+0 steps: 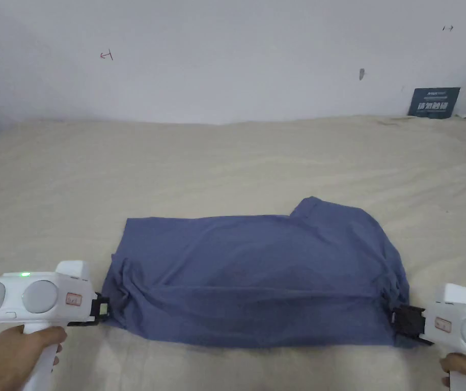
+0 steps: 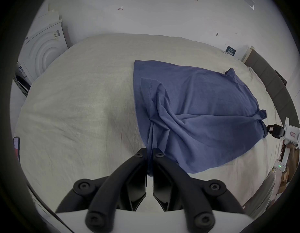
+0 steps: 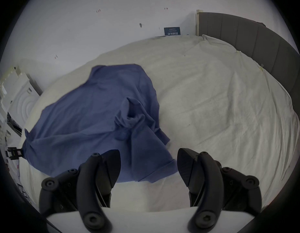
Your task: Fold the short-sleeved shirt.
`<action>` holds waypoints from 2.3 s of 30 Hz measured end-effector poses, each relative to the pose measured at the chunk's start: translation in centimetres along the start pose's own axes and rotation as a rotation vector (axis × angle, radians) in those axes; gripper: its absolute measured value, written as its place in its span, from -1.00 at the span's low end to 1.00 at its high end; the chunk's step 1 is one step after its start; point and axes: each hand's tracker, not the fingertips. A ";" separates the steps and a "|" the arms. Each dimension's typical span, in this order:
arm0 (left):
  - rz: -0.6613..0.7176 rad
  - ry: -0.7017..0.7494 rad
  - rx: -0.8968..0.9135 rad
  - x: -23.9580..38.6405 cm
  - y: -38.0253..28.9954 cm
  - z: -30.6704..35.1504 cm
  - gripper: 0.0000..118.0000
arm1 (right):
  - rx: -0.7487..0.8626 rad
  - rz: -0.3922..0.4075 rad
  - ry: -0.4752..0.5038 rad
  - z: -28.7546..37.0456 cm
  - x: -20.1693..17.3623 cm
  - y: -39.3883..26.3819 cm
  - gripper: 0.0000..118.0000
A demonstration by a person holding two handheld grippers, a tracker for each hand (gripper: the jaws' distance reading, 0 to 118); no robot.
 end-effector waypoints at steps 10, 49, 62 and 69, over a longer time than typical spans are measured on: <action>0.012 -0.001 -0.013 -0.4 -0.5 -0.8 -0.96 | -0.051 0.039 0.012 -0.8 -0.2 -1.1 -0.85; 0.151 0.008 -0.131 -4.8 -17.8 3.1 -0.96 | -0.122 -0.009 0.004 9.4 5.1 -14.0 -0.86; 0.130 0.046 0.012 -3.2 -15.4 6.3 0.92 | 0.097 0.004 0.035 15.5 3.0 -9.6 0.59; 0.135 0.019 0.248 -1.0 -11.0 10.7 0.92 | 0.345 0.061 0.071 19.0 0.2 -5.1 0.77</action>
